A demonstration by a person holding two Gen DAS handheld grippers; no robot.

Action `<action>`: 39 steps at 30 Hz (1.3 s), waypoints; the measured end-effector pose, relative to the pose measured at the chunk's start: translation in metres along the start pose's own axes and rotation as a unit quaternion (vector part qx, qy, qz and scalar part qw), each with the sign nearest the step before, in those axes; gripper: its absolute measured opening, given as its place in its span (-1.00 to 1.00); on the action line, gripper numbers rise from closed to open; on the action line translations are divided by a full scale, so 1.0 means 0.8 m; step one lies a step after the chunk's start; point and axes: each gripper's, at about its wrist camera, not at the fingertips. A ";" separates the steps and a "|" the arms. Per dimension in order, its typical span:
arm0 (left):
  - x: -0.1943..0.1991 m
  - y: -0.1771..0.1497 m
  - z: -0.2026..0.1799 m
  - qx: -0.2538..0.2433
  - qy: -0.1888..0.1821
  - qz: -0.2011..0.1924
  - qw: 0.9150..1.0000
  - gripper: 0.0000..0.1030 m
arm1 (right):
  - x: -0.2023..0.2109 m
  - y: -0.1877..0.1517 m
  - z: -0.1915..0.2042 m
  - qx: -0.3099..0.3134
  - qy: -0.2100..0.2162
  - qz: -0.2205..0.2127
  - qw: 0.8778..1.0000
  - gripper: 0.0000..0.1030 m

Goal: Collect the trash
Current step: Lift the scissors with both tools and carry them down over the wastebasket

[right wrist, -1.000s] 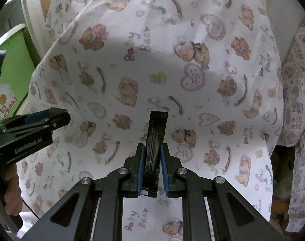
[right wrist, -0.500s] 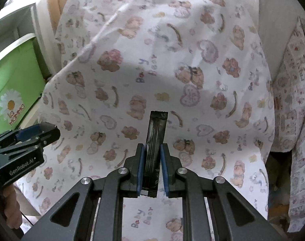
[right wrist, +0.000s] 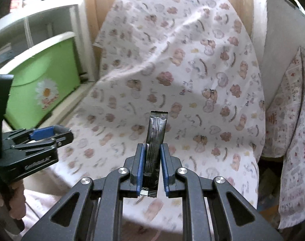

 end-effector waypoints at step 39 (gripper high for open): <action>-0.029 -0.138 0.033 0.011 0.007 0.103 0.995 -0.07 | 0.017 -0.164 0.093 0.043 0.104 0.111 0.987 -0.66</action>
Point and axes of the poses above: each gripper's, at about its wrist camera, not at the fingertips, and x roughly against the way its jaws point, z to its left, y to its top, and after that the axes turned 6 degrees about x, right-handed
